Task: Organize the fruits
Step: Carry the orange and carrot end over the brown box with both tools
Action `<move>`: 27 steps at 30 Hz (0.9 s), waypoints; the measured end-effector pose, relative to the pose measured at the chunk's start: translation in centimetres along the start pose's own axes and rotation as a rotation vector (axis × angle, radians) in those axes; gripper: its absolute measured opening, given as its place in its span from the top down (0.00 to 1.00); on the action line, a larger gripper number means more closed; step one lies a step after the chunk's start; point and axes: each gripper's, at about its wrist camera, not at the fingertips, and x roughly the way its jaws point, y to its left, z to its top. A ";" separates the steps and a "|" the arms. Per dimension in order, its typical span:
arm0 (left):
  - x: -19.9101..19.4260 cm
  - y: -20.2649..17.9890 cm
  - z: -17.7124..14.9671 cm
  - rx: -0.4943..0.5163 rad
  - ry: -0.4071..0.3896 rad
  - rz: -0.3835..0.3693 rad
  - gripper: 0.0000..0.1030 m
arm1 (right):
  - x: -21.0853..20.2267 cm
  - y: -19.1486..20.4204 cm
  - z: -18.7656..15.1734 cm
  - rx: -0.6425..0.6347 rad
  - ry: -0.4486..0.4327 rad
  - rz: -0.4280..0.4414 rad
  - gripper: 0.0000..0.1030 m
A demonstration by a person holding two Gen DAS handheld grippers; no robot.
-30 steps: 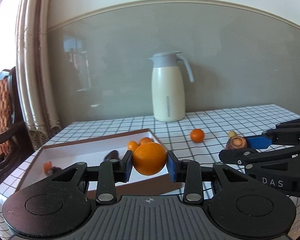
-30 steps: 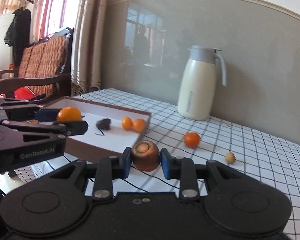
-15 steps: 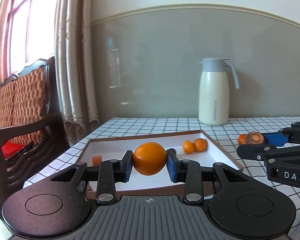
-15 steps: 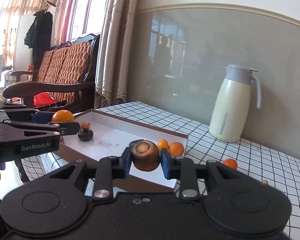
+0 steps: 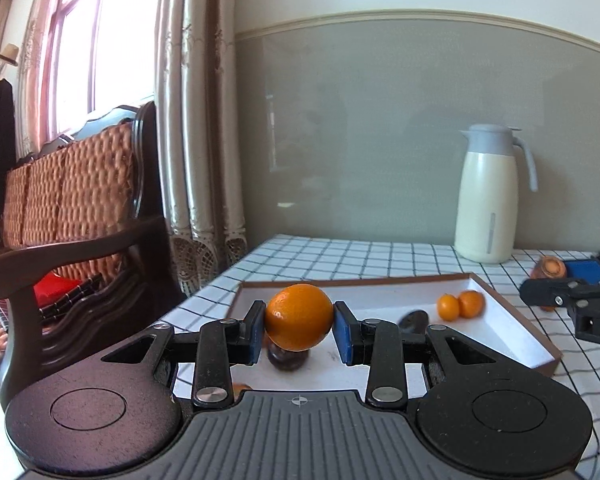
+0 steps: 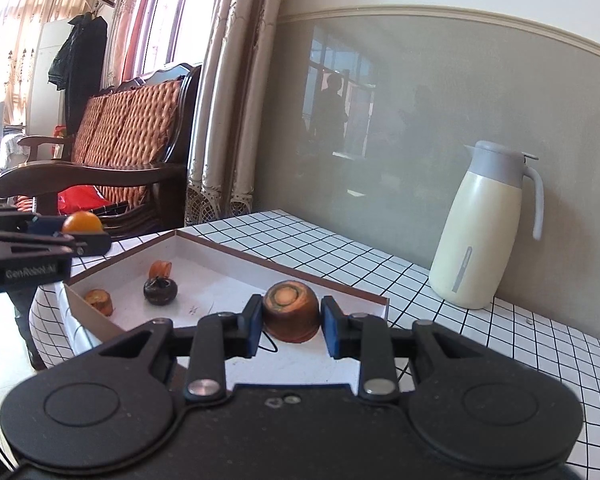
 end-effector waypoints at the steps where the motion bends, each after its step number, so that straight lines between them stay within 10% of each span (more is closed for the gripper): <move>1: 0.4 0.3 0.2 -0.007 0.001 0.004 0.65 | 0.4 -0.1 0.1 0.001 0.005 0.000 0.79; 27: 8.1 1.9 0.2 -0.055 0.080 0.041 0.65 | 7.3 -2.7 0.4 0.047 0.086 -0.021 0.79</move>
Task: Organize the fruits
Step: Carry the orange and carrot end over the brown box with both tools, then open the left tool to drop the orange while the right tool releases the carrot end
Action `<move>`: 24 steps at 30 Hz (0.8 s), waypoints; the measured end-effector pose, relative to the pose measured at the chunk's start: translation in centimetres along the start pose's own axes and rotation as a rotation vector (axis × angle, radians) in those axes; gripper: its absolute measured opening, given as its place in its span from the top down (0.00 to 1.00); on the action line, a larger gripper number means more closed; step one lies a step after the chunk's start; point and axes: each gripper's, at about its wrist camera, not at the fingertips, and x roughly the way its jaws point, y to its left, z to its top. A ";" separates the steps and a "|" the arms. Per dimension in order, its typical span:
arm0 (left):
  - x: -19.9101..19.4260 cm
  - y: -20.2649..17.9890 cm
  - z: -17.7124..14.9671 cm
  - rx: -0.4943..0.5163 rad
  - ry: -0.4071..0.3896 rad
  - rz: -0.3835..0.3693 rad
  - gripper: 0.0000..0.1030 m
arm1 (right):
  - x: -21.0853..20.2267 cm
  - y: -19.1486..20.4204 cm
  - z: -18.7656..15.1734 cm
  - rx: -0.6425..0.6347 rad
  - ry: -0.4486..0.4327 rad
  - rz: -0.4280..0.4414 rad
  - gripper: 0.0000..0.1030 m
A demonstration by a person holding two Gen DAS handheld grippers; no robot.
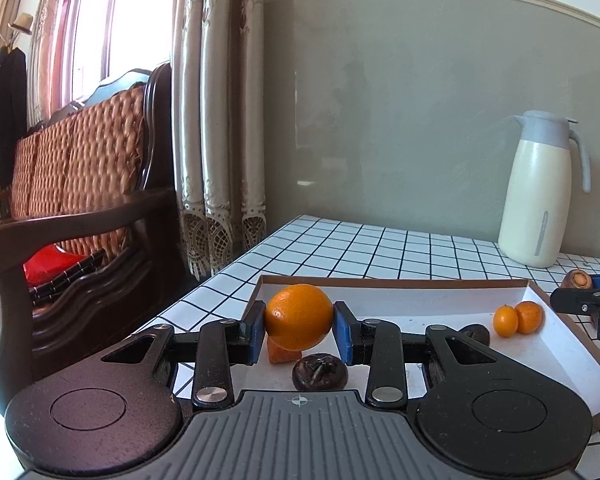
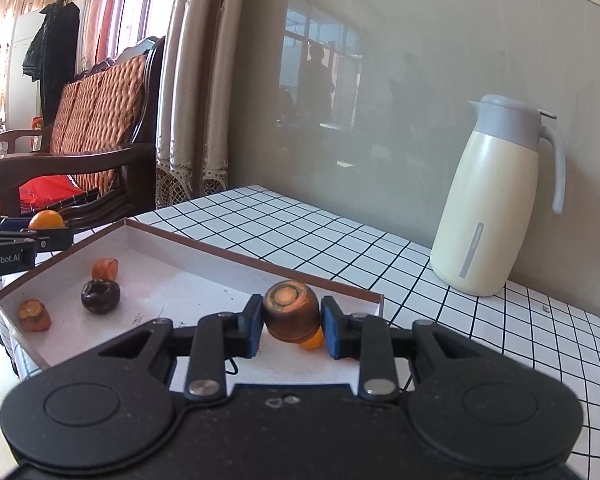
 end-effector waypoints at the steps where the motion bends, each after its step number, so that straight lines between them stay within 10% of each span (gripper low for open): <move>1: 0.3 0.1 0.0 -0.001 0.007 0.002 0.65 | 0.2 -0.1 0.0 0.003 0.005 -0.001 0.79; 20: 2.3 1.8 -0.7 -0.030 0.061 0.034 0.65 | 1.8 -0.9 0.2 0.040 0.014 0.007 0.77; 21: 2.5 1.8 -0.7 -0.027 0.064 0.024 0.65 | 1.9 -1.1 0.2 0.043 0.009 0.014 0.64; 22: 2.4 1.6 -0.8 -0.024 0.053 0.020 0.45 | 2.0 -1.1 0.1 0.038 -0.001 0.002 0.28; 23: 2.0 1.5 -0.7 -0.020 0.020 0.042 0.02 | 1.8 -1.0 0.0 0.030 -0.036 -0.034 0.07; 24: 1.3 1.1 -0.7 -0.009 -0.041 0.083 0.01 | 1.6 -1.0 -0.2 0.027 -0.089 -0.076 0.05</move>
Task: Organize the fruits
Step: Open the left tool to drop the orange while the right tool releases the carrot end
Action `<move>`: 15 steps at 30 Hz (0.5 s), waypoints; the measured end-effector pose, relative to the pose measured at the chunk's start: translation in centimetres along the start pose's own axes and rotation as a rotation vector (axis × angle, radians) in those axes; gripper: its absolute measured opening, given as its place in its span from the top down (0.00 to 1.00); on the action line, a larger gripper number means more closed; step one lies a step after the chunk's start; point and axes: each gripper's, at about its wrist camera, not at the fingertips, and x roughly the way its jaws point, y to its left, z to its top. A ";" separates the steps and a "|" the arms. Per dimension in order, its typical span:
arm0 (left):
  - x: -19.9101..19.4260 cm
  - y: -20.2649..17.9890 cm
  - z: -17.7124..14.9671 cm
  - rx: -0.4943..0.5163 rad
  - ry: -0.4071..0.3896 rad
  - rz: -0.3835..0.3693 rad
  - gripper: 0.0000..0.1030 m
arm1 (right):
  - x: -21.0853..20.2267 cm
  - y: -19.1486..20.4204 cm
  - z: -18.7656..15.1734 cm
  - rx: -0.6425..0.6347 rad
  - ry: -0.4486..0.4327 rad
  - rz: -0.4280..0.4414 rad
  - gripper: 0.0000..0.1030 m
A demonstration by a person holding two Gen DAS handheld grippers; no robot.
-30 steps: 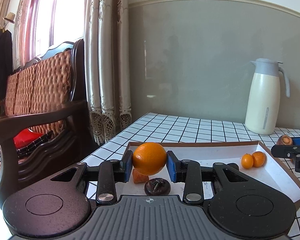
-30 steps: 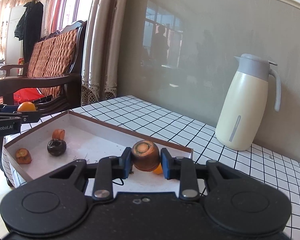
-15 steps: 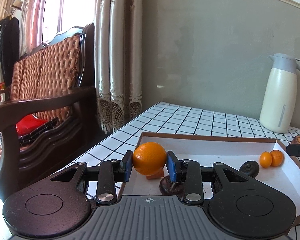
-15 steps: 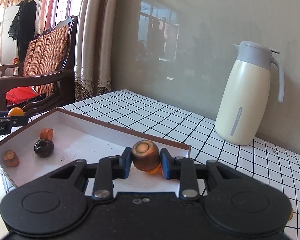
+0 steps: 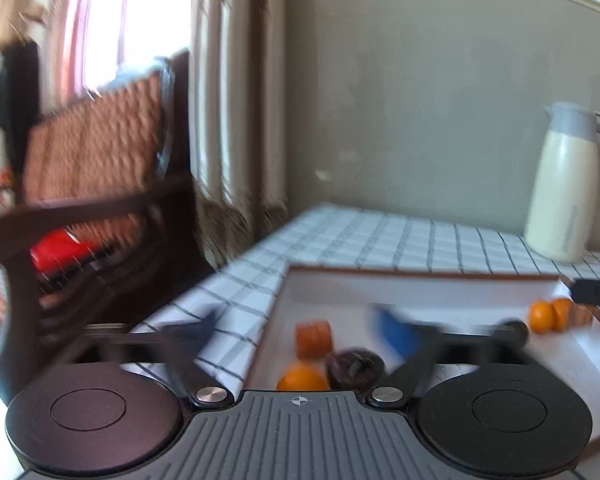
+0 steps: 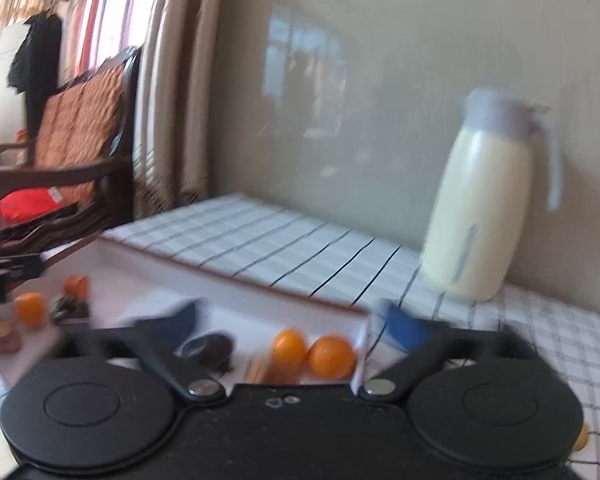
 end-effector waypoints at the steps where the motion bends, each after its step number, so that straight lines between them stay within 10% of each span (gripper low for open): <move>1: -0.5 -0.2 0.1 0.018 -0.045 0.018 0.00 | 0.1 -0.1 0.0 0.004 0.000 -0.016 0.06; 15: -0.1 -0.5 -0.1 0.009 -0.011 0.008 0.00 | 0.6 -0.3 -0.3 0.051 0.027 0.017 0.06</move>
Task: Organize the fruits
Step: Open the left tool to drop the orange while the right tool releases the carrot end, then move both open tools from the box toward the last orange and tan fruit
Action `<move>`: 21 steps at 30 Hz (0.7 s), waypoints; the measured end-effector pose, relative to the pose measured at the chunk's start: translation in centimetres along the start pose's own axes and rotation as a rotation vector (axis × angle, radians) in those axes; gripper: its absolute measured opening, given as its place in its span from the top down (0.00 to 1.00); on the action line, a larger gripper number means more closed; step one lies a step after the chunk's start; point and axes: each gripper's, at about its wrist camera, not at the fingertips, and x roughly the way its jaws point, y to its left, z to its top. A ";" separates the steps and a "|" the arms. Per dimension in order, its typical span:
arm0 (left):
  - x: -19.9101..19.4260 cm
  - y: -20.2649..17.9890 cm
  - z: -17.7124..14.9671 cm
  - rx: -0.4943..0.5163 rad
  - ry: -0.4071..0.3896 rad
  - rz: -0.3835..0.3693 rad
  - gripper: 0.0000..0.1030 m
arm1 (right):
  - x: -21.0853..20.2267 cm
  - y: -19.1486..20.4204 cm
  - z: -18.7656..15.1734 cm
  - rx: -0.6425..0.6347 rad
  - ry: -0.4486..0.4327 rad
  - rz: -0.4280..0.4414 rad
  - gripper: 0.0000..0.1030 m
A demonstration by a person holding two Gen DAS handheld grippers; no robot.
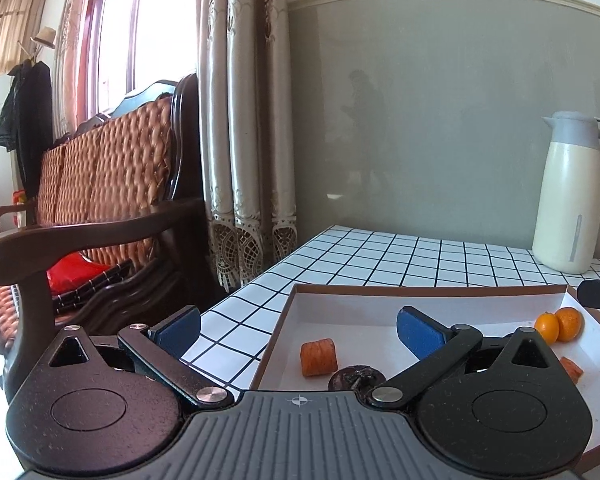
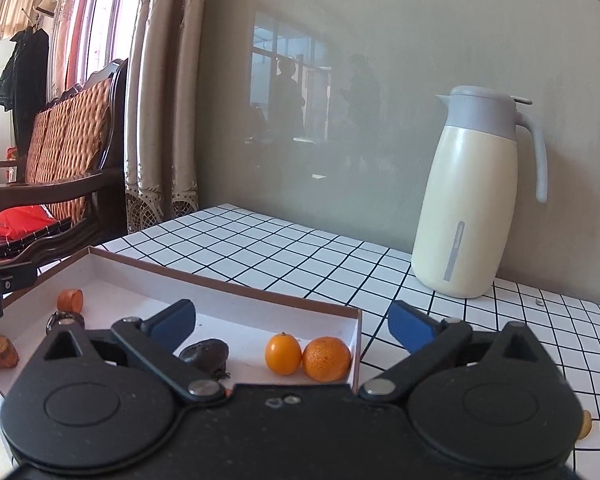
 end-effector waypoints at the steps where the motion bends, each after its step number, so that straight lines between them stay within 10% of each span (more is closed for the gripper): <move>1: -0.1 0.0 0.0 0.002 -0.002 0.001 0.00 | 0.0 0.0 0.0 0.000 0.000 0.001 0.06; 21: -1.7 -1.1 0.3 0.007 -0.024 -0.015 0.00 | -1.6 -0.4 -0.2 -0.008 0.002 -0.009 0.06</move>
